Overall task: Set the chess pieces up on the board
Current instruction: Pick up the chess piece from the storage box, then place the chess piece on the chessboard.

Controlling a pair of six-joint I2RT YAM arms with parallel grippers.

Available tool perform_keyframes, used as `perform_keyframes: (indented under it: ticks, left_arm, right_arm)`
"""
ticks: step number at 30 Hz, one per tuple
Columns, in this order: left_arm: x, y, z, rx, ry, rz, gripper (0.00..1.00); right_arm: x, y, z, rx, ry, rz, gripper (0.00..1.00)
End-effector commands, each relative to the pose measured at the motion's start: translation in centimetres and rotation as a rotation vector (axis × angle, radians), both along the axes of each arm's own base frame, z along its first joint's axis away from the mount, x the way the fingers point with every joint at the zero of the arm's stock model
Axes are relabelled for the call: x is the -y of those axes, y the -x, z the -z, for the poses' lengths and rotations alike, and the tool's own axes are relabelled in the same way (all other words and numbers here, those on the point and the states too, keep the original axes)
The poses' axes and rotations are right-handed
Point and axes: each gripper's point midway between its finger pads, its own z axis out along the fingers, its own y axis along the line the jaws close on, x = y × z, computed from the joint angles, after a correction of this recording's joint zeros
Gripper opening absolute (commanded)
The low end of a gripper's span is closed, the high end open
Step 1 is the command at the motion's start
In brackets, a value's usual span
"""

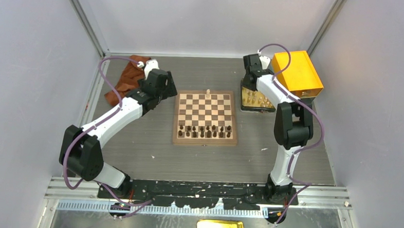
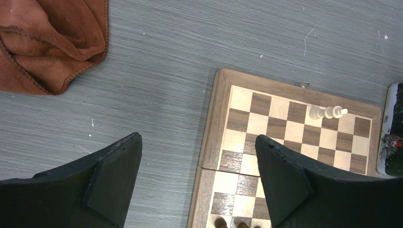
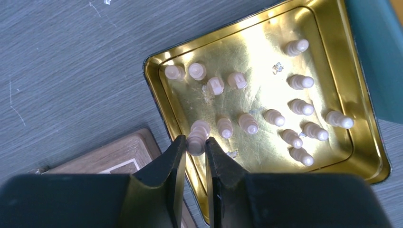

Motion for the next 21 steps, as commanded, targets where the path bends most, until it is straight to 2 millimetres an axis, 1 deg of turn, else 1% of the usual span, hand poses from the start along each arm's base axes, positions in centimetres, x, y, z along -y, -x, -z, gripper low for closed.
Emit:
perform_keyframes:
  ticks: [1, 4, 9, 12, 15, 21]
  left_arm:
    - [-0.1, -0.1, -2.6, 0.072, 0.037, -0.021, 0.89]
    - [-0.2, -0.1, -2.6, 0.074, 0.036, -0.024, 0.89]
    - [-0.4, 0.1, -2.4, 0.071, 0.037, -0.031, 0.89]
    - [-0.5, 0.2, -2.4, 0.073, 0.035, -0.038, 0.89]
    - [-0.7, 0.4, -2.6, 0.078, 0.035, -0.042, 0.89]
    - [-1.1, 0.7, -2.9, 0.077, 0.027, -0.054, 0.89]
  right_arm:
    - [-0.5, -0.5, -5.4, 0.134, 0.041, -0.015, 0.01]
    - [-1.9, -0.3, -7.3, 0.169, 0.074, -0.057, 0.01]
    - [-4.9, 0.0, -10.4, 0.215, 0.11, -0.128, 0.01]
    - [-6.8, 0.4, -11.6, 0.231, 0.117, -0.174, 0.01]
    - [-8.6, 0.7, -12.4, 0.234, 0.115, -0.218, 0.01]
    - [-12.4, 1.7, -12.2, 0.201, 0.096, -0.321, 0.01]
